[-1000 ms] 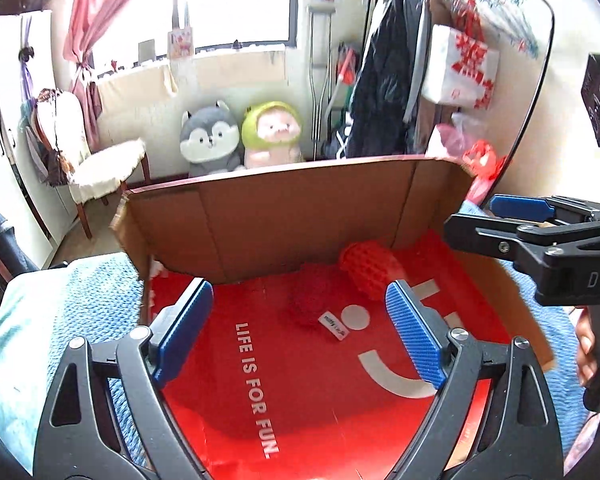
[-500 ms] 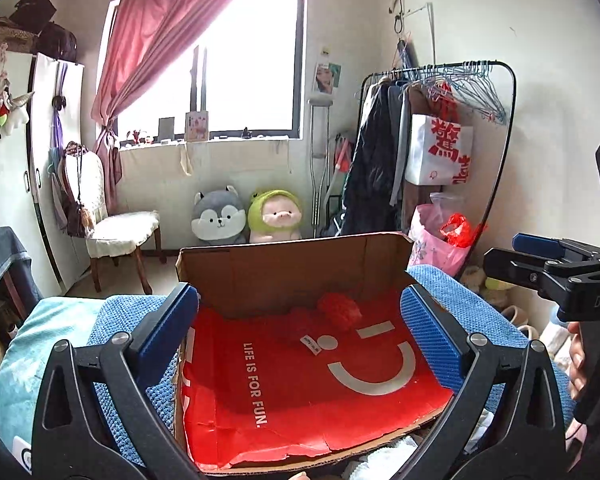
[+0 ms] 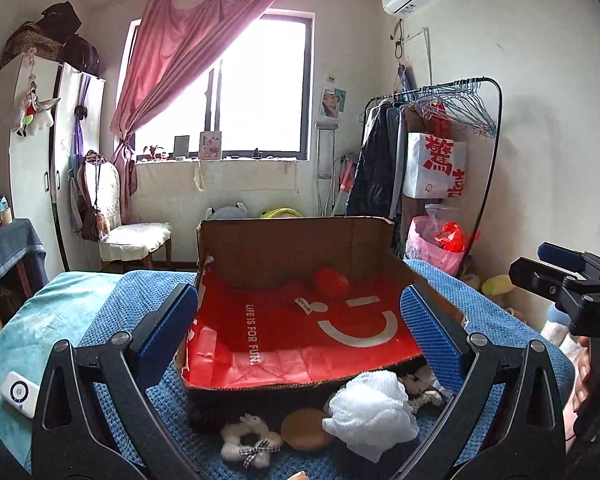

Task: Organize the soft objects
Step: 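Grasp the black pompom with the left tool while the right tool grasps the tissue-wrapped item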

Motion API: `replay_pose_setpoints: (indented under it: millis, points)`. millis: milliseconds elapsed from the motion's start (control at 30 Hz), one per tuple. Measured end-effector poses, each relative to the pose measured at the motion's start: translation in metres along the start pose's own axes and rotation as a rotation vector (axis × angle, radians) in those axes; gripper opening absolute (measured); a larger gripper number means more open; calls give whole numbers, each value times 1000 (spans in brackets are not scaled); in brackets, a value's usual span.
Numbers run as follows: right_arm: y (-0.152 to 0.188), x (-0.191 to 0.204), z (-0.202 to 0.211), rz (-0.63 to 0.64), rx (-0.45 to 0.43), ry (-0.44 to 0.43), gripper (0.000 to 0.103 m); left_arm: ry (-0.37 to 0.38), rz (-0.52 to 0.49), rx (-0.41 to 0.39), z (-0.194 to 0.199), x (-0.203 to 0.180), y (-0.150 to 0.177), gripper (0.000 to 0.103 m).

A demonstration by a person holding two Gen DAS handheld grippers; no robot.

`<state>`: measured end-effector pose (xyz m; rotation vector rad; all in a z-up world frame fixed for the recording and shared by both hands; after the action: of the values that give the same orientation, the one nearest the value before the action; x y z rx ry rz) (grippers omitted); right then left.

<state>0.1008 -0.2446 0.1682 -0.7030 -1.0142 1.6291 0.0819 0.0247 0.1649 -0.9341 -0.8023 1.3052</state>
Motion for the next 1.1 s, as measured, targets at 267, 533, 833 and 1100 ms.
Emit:
replay_pose_setpoints:
  millis: [267,533,833,1100]
  points:
    - [55,3,3,-4,-12,63,103,-24,13,25,4,-5,46,103]
    - [98,9,-4,-9,-10,88,103,-28,25,53,5,-5,83,103]
    - [132,14,-21,-28,59,80,103,-15,33,125,-6,-7,107,103]
    - [148,15,-32,-41,114,81,103,-17,38,184,-13,-7,122,103]
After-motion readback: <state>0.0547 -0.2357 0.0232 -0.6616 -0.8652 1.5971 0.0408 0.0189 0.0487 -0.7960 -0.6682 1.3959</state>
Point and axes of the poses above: each gripper's, at about its wrist camera, not at the fingertips, and z roughly against the way its jaws point, x to its left, y to its underside, the point moved 2 cm from there along -z, roughly the way its jaws point, and after that the axes turned 12 degrees about x, right-handed, at the moved point
